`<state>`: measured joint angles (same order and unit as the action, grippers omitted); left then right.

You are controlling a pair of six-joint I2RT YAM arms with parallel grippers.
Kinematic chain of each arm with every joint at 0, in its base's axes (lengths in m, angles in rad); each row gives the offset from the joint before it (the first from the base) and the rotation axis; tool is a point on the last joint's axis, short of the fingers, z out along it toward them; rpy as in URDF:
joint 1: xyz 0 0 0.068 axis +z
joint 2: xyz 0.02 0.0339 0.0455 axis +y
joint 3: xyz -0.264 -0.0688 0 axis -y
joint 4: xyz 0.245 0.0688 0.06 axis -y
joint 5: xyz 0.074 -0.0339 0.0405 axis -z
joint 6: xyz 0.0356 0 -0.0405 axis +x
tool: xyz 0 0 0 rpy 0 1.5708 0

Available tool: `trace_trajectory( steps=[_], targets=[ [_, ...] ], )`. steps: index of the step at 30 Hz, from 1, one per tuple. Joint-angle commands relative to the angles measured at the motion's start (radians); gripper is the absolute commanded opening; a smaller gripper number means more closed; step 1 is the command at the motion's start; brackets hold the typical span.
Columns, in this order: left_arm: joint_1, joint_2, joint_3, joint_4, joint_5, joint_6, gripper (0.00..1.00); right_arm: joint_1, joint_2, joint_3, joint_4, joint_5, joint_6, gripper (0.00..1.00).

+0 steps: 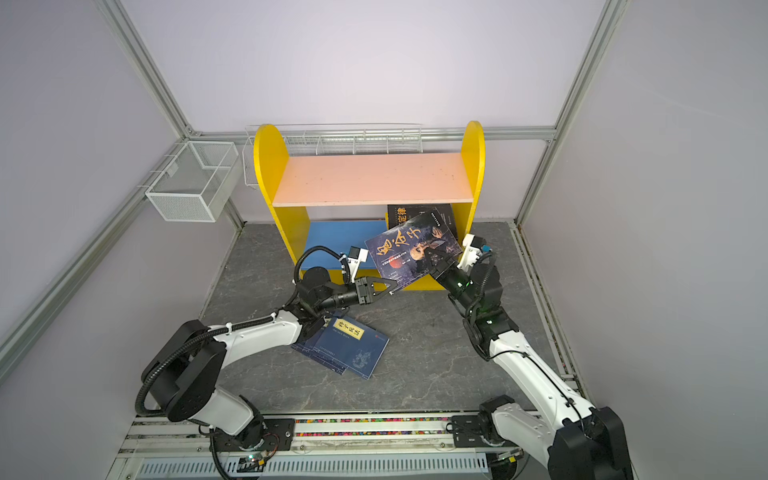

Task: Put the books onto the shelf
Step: 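Grasp the purple book with the left gripper while the right releases and withdraws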

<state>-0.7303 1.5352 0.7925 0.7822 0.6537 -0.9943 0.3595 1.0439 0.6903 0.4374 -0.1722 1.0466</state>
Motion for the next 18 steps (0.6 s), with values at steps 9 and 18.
trace_trajectory(
  steps=[9,18],
  targets=[
    [0.158,-0.047,0.195,-0.275,-0.091,0.143,0.0,0.008,-0.165,-0.037,-0.278,0.108,-0.122,0.58],
    [0.197,0.071,0.527,-0.715,0.048,0.443,0.0,-0.041,-0.359,-0.083,-0.548,0.22,-0.192,0.61]
  ],
)
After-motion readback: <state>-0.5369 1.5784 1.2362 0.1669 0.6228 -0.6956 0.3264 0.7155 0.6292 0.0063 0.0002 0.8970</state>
